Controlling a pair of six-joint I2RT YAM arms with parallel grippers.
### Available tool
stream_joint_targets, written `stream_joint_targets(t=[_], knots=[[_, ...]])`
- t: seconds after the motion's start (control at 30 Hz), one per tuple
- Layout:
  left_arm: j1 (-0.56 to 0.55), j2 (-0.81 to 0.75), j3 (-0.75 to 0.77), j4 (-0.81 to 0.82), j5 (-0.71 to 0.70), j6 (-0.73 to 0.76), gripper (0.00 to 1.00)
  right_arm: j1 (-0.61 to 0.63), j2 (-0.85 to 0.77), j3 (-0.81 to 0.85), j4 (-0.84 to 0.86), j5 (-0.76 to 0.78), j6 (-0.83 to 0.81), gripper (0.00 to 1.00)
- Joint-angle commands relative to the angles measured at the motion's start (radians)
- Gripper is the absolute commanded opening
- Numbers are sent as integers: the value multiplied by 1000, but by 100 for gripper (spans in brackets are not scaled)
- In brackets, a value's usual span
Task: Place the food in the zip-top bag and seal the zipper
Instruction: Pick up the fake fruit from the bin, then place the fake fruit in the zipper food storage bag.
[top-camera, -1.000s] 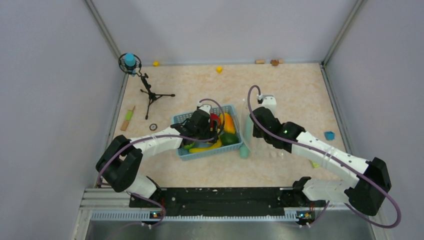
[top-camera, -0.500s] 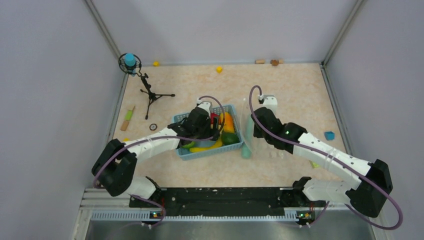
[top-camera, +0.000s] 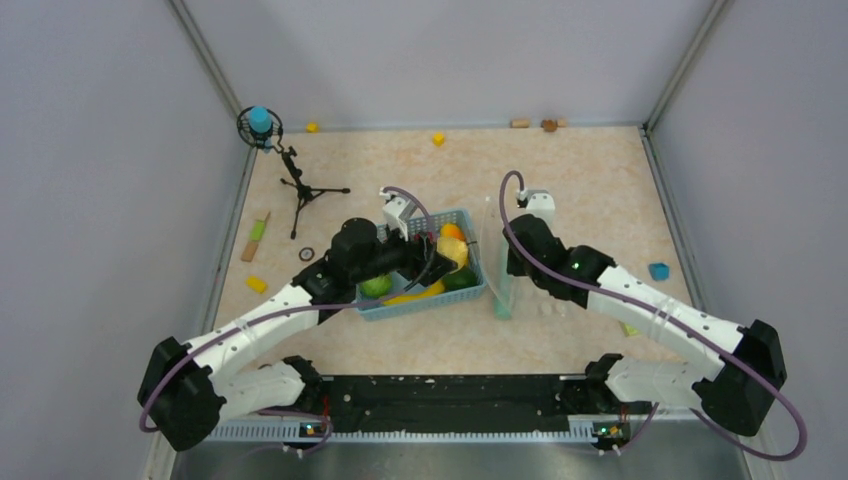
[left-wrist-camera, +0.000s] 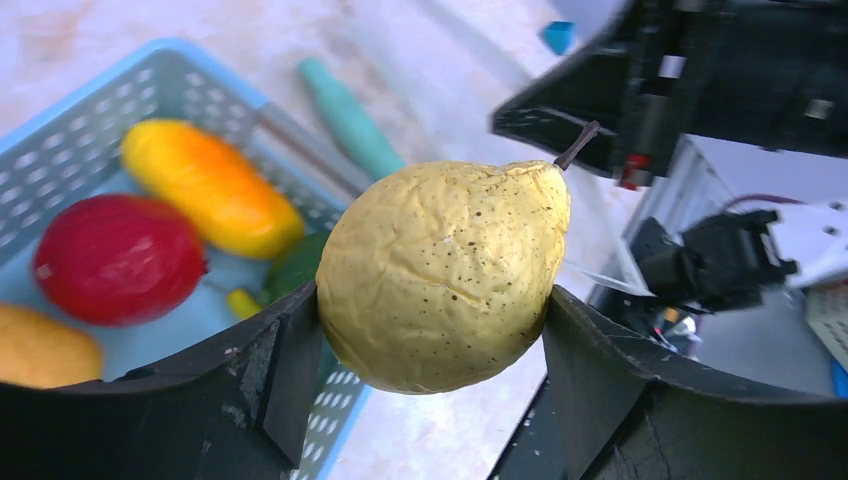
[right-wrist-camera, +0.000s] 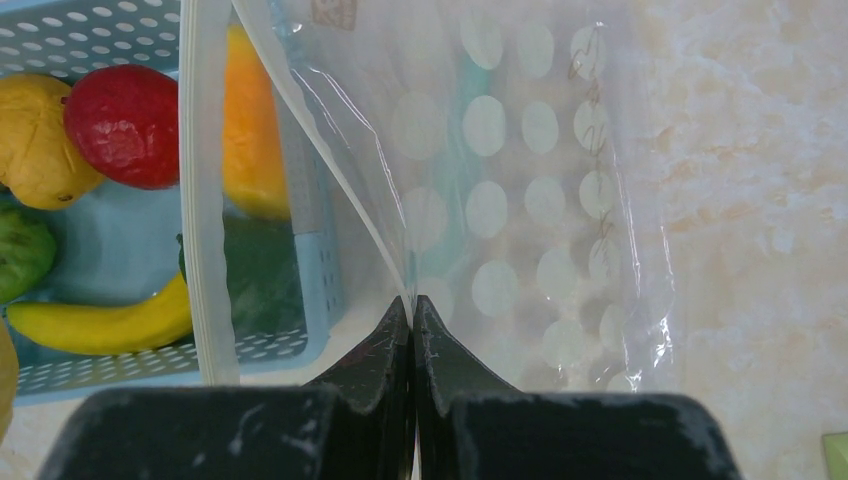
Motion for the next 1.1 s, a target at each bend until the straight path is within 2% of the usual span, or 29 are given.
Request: stream_joint_targets(t=[0.0, 0.17, 0.23, 0.43, 0.57, 0.87, 0.97, 1.07], knots=[[-1, -1, -19, 236, 204, -27, 24, -8, -46, -10, 48, -29, -9, 0], [-8, 88, 54, 214, 265, -42, 22, -8, -71, -21, 72, -67, -18, 0], [-11, 129, 83, 208, 278, -58, 19, -7, -83, -30, 89, -72, -19, 0], [-24, 202, 98, 352, 376, -130, 18, -8, -83, -39, 120, -123, -33, 0], [-27, 200, 111, 355, 366, -136, 18, -7, -75, -39, 120, -126, -32, 0], [-37, 196, 92, 467, 350, -180, 18, -7, -78, -44, 140, -160, -26, 0], [-38, 231, 116, 457, 366, -162, 18, -8, -85, -47, 147, -174, -26, 0], [-41, 261, 127, 422, 325, -136, 18, -7, -111, -59, 167, -193, -24, 0]])
